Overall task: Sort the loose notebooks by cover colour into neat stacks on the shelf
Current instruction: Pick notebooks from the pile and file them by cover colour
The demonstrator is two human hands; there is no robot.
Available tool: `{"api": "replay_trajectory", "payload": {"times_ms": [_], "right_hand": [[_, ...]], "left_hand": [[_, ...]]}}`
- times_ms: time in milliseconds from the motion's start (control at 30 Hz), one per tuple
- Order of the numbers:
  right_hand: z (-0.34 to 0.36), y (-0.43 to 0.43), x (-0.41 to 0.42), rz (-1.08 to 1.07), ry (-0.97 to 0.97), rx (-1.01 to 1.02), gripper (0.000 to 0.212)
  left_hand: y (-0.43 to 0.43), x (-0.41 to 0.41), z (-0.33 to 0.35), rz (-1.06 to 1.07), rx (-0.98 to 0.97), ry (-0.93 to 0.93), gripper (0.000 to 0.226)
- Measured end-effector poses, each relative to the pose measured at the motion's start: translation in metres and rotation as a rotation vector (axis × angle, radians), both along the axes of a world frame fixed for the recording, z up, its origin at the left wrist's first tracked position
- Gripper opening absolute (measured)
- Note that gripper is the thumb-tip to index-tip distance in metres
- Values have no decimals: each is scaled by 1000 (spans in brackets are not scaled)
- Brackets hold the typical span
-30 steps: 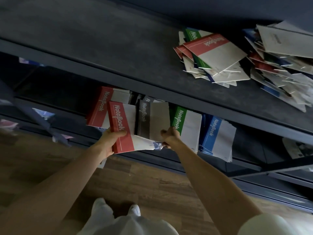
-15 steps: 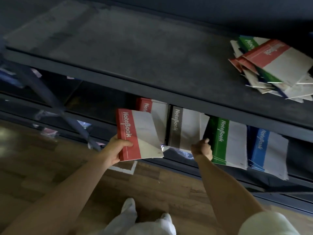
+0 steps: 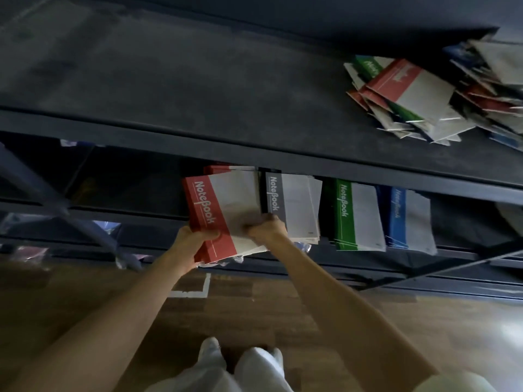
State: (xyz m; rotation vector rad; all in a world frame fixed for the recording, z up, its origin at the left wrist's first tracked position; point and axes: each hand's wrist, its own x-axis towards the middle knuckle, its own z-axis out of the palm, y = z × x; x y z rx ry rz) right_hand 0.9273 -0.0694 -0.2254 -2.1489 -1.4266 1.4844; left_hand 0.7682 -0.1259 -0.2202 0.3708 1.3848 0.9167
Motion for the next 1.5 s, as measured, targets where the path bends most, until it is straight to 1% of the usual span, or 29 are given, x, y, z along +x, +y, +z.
{"api": "replay_trajectory", "payload": {"times_ms": [67,133,233,300,400,500,600,667,733,833,933,1033,1100,1200,1367,1500], "right_hand": [[4,-5,1,-14,-75,130,54],[6,-8,2,6,-104,183,48],[4,-5,6,-60,-54,184,40],[0,2,8,-77,-60,161,37],[-7,10,6,-37,-121,128,34],[-16,14,0,44,-207,113,36],[-25,20,-6,103,-253,101,37],[-30,26,-11,97,-272,101,39],[-32,30,-15,73,-299,103,41],[-39,33,-18,31,-282,131,36],[-42,33,-16,60,-344,135,31],[-39,32,-6,154,-449,157,42],[-39,30,-2,192,-469,164,44],[-34,23,3,199,-452,158,40],[-27,9,27,193,-414,93,32],[-21,-3,47,263,-389,43,40]], "left_hand": [[0,3,1,34,20,-27,40],[-1,6,2,78,37,-54,38],[-5,8,4,143,55,-100,28],[-11,4,4,187,48,-95,22],[-23,-6,5,213,23,-49,25],[-32,-15,3,272,4,-13,44],[-42,-25,0,330,-36,20,52],[-50,-33,0,331,-64,34,54],[-57,-40,0,340,-65,35,48],[-64,-47,2,368,-53,41,47],[-65,-50,2,353,-43,55,47],[-64,-50,1,300,-43,94,42],[-60,-48,2,258,-43,133,41],[-51,-41,3,189,-20,191,43],[-25,-20,-1,129,36,187,36],[4,-2,-7,82,79,202,47]]}}
